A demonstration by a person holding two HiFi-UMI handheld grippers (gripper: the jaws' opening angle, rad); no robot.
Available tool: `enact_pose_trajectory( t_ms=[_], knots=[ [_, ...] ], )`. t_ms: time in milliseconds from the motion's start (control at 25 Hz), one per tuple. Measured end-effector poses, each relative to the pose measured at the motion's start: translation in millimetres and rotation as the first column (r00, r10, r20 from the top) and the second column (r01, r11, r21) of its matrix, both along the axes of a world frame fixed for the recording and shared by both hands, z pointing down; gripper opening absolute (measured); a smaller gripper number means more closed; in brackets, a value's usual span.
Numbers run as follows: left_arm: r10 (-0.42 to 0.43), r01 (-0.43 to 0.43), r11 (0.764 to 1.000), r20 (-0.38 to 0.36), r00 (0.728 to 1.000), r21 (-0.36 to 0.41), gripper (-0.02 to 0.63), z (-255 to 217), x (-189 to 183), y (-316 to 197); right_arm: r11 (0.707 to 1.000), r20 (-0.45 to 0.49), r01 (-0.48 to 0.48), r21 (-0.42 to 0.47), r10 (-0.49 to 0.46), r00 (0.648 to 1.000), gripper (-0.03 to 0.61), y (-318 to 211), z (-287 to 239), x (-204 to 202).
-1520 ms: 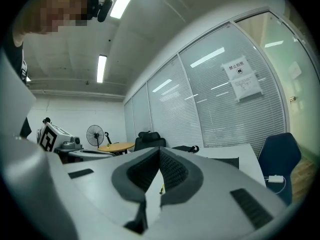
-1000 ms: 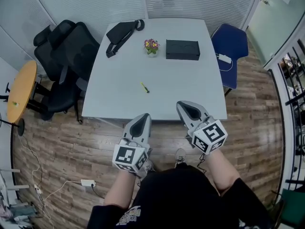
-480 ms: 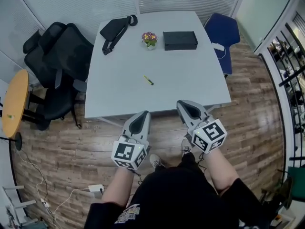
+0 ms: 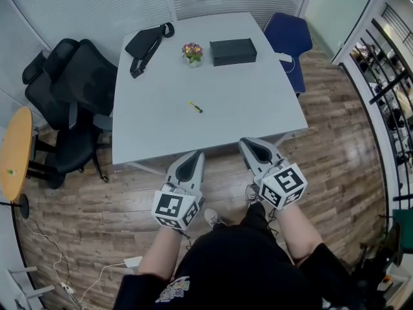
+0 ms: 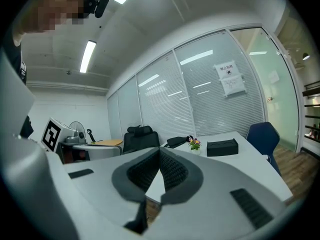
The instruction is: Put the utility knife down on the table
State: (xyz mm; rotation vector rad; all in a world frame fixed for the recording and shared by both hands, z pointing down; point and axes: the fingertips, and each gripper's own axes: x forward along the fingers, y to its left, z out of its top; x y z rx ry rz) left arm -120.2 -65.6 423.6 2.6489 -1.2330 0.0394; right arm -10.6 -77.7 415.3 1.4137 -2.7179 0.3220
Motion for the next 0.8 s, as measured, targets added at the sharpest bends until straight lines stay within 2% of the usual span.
enact_pose_trajectory(
  t_ms=[800],
  knots=[
    [-0.008, 0.008, 0.999, -0.001, 1.0, 0.031, 0.006, -12.8, -7.1, 21.1, 1.0, -0.002, 0.011, 0.023, -0.011, 1.0, 0.003, 21.3, -11.7, -9.9]
  ],
)
